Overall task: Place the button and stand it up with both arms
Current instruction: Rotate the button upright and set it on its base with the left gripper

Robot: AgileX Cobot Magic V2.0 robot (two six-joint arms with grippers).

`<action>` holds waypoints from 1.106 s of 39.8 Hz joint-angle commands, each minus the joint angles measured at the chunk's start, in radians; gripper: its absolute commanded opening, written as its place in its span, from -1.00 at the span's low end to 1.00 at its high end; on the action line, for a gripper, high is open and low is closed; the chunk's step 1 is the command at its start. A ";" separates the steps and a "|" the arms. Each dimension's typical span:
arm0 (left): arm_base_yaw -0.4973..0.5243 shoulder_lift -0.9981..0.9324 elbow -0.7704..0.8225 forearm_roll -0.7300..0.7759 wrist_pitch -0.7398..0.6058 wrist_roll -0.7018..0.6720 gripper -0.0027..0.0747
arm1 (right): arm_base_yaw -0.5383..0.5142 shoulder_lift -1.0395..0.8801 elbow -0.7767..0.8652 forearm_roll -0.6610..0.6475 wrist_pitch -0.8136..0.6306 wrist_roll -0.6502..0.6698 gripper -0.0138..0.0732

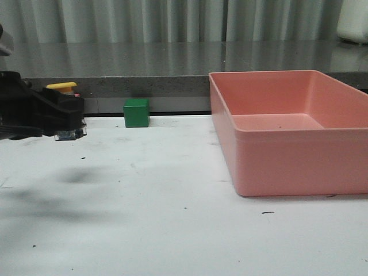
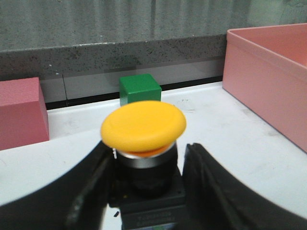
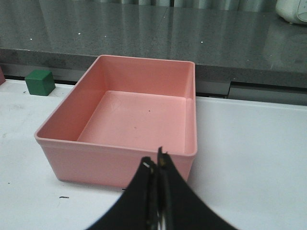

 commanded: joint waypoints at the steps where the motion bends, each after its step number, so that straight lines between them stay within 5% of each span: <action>1: -0.005 0.025 -0.013 -0.022 -0.173 0.000 -0.49 | -0.006 0.010 -0.026 -0.019 -0.080 -0.009 -0.84; 6: -0.005 0.119 -0.016 -0.024 -0.287 0.002 -0.49 | -0.006 0.010 -0.026 -0.019 -0.080 -0.009 -0.84; 20: -0.005 0.156 -0.018 -0.024 -0.287 0.002 -0.45 | -0.006 0.010 -0.026 -0.019 -0.080 -0.009 -0.84; 34: -0.005 0.122 -0.018 -0.038 -0.287 0.040 0.40 | -0.006 0.010 -0.026 -0.019 -0.080 -0.009 -0.84; 44: -0.007 0.098 -0.015 -0.042 -0.285 0.075 0.46 | -0.006 0.010 -0.026 -0.019 -0.080 -0.009 -0.84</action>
